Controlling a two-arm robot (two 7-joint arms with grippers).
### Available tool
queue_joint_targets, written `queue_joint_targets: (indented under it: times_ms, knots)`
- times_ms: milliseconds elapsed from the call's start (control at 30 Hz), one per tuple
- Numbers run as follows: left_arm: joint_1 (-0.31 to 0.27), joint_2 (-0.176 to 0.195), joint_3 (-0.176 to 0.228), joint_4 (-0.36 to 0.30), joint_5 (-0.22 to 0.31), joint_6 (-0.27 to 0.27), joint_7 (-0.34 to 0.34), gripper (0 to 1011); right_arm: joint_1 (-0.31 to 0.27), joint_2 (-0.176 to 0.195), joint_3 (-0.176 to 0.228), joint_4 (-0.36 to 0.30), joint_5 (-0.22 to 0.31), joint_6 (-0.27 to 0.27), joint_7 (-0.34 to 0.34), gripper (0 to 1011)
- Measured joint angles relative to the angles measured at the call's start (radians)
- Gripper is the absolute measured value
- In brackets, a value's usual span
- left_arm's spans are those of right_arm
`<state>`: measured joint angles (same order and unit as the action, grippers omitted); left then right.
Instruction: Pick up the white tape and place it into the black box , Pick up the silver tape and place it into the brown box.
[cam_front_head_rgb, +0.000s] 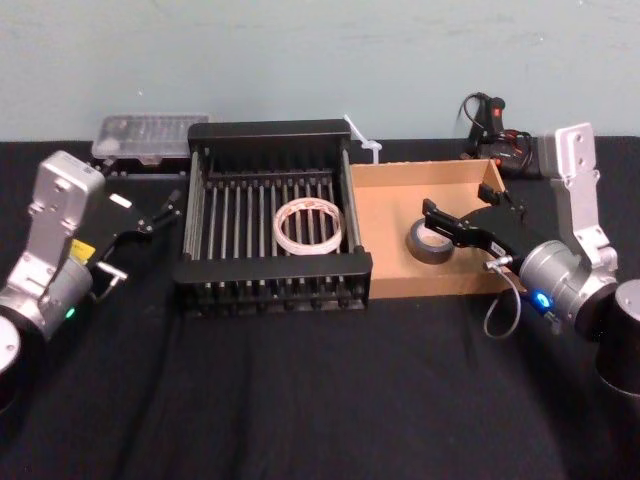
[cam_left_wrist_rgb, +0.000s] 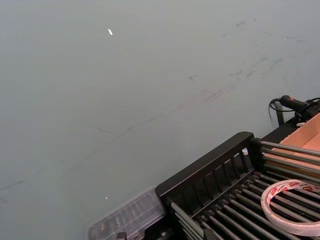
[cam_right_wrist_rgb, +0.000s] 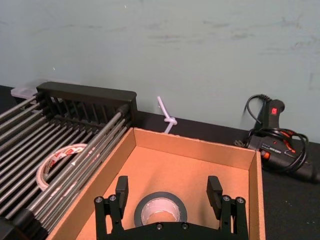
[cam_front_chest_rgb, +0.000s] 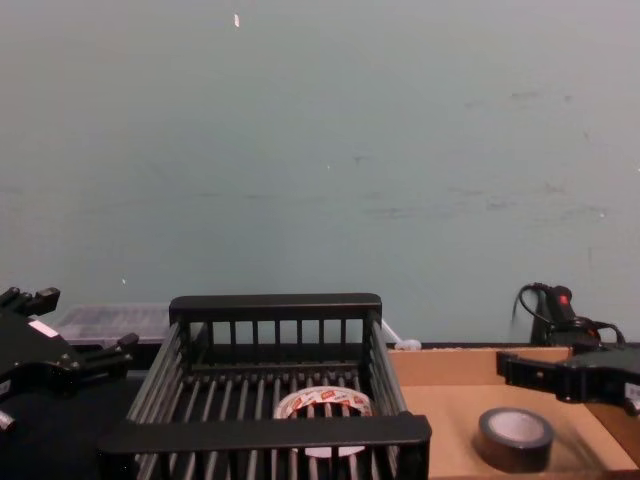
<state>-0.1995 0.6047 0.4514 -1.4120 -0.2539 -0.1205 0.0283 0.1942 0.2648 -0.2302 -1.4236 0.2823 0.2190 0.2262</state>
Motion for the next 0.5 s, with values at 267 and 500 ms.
queue_joint_targets:
  times_ms: [267,500]
  knots:
    - [0.000,0.000,0.000,0.000,0.000,0.000,0.000,1001,-0.068,0.005,0.015,-0.088,-0.016,-0.025,-0.022,1002]
    - [0.000,0.000,0.000,0.000,0.000,0.000,0.000,1001,-0.131,0.001,0.038,-0.151,-0.034,-0.050,-0.052,1002]
